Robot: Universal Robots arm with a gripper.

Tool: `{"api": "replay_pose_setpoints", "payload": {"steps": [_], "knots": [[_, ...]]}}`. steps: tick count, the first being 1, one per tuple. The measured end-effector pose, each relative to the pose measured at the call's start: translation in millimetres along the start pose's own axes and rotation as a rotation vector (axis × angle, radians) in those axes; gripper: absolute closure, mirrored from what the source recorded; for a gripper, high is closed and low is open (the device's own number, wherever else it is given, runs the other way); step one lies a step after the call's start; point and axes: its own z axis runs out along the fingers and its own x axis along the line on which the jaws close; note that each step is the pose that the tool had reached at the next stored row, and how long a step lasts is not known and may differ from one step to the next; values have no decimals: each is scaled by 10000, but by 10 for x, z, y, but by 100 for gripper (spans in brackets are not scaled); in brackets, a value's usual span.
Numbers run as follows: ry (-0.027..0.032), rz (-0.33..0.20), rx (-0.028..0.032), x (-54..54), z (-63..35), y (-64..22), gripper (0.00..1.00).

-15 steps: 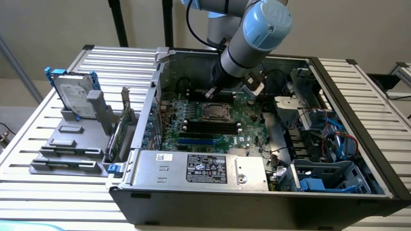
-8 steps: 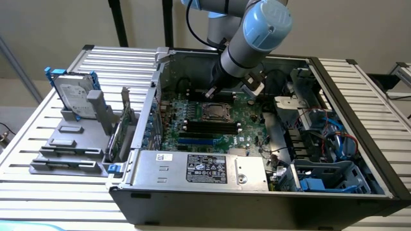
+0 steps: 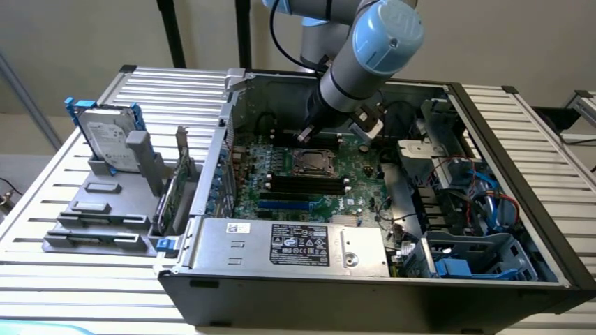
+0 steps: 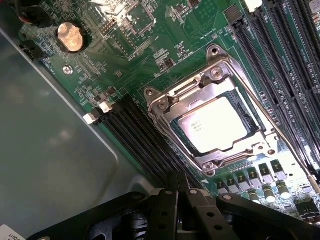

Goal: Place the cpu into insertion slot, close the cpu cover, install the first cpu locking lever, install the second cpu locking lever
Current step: 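Install the second cpu locking lever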

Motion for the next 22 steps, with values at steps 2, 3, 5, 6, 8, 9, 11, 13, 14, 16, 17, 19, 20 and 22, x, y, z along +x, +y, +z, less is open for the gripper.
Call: {"api": "replay_pose_setpoints", "payload": {"steps": [2,3,5,6,8,9,11,13,14,16,17,19,20,22], "knots": [[8,-2,6,0,0,0,89],[12,-3,9,0,0,0,89],[20,-6,16,0,0,0,89],[25,-7,19,0,0,0,89],[33,-9,25,0,0,0,89],[37,-10,28,0,0,0,89],[45,-12,35,0,0,0,89],[53,-15,41,0,0,0,89],[57,-15,44,0,0,0,89],[66,-18,51,0,0,0,89],[70,-19,54,0,0,0,89],[78,-21,60,0,0,0,89],[82,-22,63,0,0,0,89],[90,-25,70,0,0,0,89]]}}
